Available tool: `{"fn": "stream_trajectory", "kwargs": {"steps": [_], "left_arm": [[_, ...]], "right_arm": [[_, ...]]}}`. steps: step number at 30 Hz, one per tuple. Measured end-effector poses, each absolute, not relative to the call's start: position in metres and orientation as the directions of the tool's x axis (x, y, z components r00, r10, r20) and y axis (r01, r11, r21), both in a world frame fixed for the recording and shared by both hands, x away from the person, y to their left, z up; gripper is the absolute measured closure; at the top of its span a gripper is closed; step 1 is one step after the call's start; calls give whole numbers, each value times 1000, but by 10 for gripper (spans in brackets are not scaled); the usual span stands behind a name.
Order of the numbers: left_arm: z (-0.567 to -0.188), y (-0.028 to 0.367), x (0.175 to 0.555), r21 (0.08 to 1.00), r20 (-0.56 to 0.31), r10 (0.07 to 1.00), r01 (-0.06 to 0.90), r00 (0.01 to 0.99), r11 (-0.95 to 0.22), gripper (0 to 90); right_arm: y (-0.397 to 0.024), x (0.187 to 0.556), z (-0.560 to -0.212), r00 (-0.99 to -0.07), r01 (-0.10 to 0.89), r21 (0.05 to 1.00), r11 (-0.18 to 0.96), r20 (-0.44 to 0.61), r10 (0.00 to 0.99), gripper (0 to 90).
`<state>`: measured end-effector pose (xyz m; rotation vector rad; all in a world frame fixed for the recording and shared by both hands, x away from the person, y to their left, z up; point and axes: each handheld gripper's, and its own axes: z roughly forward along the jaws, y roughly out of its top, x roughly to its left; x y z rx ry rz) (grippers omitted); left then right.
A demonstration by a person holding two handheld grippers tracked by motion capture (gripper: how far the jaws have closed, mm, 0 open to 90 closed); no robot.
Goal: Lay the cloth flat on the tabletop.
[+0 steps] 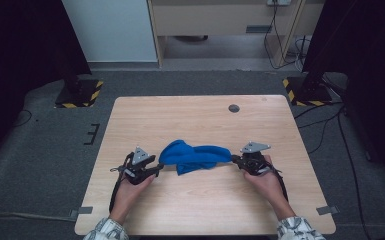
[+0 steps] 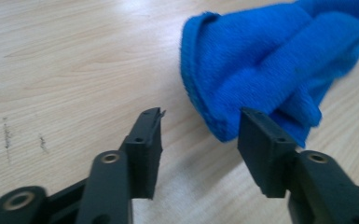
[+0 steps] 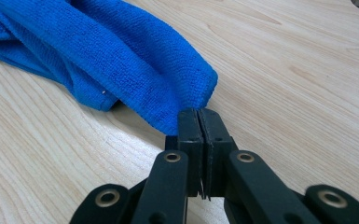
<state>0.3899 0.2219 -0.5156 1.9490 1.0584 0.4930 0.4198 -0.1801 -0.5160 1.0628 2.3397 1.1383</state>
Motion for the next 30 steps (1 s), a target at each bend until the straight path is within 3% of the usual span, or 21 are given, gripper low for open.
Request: {"fn": "stream_trajectory", "kwargs": {"steps": [9, 15, 30], "left_arm": [[-520, 213, 398, 812, -60, 796, 494, 602, -312, 665], [-519, 214, 399, 811, -54, 792, 490, 608, -320, 857], [-480, 219, 388, 907, -148, 805, 403, 575, -121, 876]], "right_arm": [[-180, 419, -514, -667, 477, 784, 397, 28, 745, 886], [-183, 419, -512, -663, 475, 790, 387, 32, 748, 886], [-205, 411, -477, -639, 419, 868, 266, 74, 765, 891]]}}
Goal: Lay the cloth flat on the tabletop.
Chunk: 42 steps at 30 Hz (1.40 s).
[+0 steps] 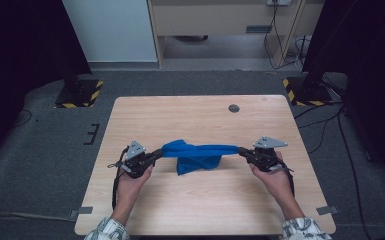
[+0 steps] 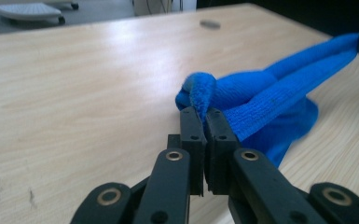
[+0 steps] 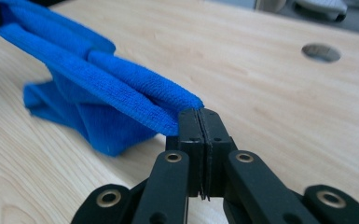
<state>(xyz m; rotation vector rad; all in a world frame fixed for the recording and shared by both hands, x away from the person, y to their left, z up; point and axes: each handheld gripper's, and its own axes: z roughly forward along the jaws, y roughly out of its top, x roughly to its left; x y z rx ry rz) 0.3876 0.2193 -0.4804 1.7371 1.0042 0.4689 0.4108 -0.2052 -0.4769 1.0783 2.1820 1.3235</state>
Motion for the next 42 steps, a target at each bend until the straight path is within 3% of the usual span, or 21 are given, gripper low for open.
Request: {"fn": "stream_trajectory", "kwargs": {"steps": [10, 22, 42], "left_arm": [[-444, 226, 386, 939, -188, 815, 345, 549, -15, 875], [-408, 213, 396, 954, -110, 808, 290, 579, -78, 876], [-402, 214, 393, 955, -127, 801, 290, 585, -61, 875]], "right_arm": [[-204, 401, -434, -655, 327, 922, 208, 63, 753, 892], [-211, 401, -404, -634, 283, 943, 173, 49, 772, 891], [-217, 401, -390, -617, 273, 948, 165, 41, 786, 893]]}}
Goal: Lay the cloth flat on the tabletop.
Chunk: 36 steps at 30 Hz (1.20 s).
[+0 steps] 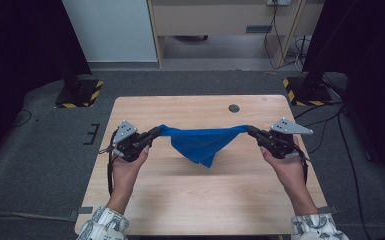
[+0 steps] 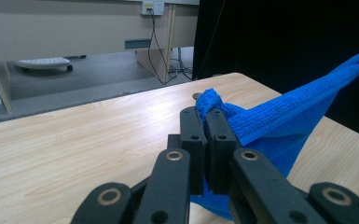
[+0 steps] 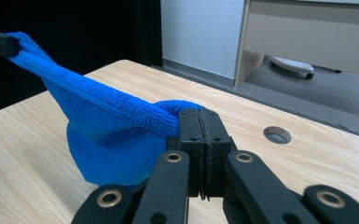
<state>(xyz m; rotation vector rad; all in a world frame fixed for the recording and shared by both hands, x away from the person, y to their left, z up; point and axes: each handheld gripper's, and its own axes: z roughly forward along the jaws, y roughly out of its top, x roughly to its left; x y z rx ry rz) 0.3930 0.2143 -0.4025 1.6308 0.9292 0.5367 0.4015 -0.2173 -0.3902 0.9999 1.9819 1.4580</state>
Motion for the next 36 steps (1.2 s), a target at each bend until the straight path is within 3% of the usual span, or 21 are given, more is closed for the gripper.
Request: {"fn": "stream_trajectory", "kwargs": {"steps": [36], "left_arm": [[-377, 206, 372, 972, -87, 781, 225, 619, -70, 873]], "right_arm": [[-231, 382, -365, -615, 210, 967, 147, 14, 788, 893]]}}
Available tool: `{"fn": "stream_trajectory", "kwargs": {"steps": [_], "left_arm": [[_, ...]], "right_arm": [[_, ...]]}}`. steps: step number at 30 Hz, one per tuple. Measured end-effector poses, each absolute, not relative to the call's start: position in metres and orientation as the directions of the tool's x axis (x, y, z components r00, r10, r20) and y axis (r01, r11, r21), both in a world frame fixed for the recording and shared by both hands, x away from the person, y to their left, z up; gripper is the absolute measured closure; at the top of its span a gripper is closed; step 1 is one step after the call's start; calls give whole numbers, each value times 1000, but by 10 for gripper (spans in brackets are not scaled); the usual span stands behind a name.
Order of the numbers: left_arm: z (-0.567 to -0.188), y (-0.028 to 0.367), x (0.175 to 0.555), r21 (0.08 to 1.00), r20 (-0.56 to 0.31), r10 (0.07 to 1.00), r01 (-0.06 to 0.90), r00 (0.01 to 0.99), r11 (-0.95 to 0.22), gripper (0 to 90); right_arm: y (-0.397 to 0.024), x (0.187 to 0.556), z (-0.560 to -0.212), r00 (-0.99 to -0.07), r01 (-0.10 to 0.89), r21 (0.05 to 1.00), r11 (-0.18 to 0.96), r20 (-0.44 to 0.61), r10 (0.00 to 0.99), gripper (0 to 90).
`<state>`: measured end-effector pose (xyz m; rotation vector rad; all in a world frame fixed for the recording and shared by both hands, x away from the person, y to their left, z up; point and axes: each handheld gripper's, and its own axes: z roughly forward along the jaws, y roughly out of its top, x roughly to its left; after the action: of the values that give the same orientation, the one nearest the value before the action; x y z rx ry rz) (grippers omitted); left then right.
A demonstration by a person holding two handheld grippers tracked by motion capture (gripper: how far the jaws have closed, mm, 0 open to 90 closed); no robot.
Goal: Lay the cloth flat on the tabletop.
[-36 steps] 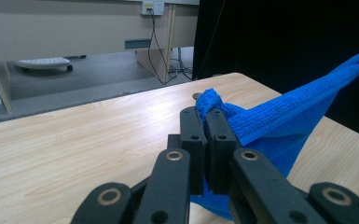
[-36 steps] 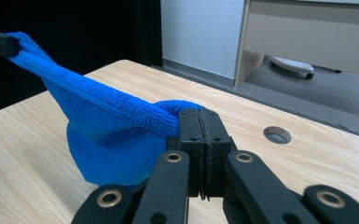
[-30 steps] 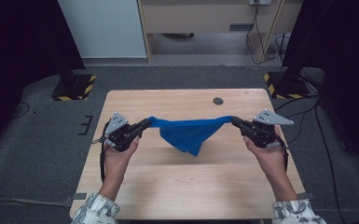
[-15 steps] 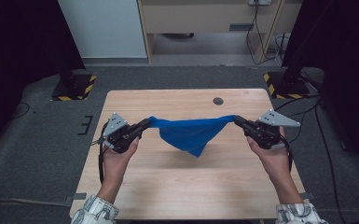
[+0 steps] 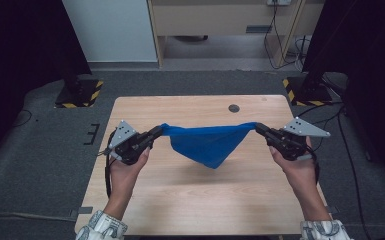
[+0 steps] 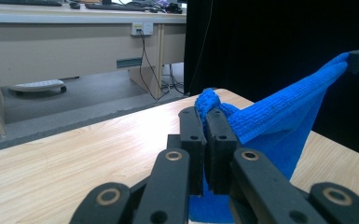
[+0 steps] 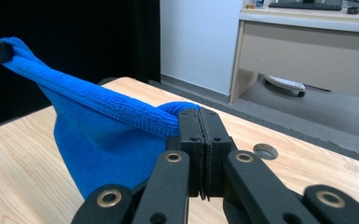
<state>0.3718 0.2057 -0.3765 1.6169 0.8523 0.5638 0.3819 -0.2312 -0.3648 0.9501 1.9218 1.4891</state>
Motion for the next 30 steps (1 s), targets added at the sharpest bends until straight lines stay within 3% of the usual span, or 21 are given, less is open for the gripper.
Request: {"fn": "stream_trajectory", "kwargs": {"steps": [15, 24, 30], "left_arm": [[-370, 206, 357, 977, -77, 770, 200, 634, -67, 870], [-366, 205, 350, 975, -81, 758, 210, 647, -75, 867], [-357, 204, 323, 976, -56, 742, 192, 668, -100, 855]], "right_arm": [[-232, 379, -361, -614, 200, 970, 140, 13, 789, 892], [-236, 365, -356, -622, 184, 973, 140, 5, 783, 892], [-242, 343, -344, -630, 147, 981, 128, -7, 776, 891]]}}
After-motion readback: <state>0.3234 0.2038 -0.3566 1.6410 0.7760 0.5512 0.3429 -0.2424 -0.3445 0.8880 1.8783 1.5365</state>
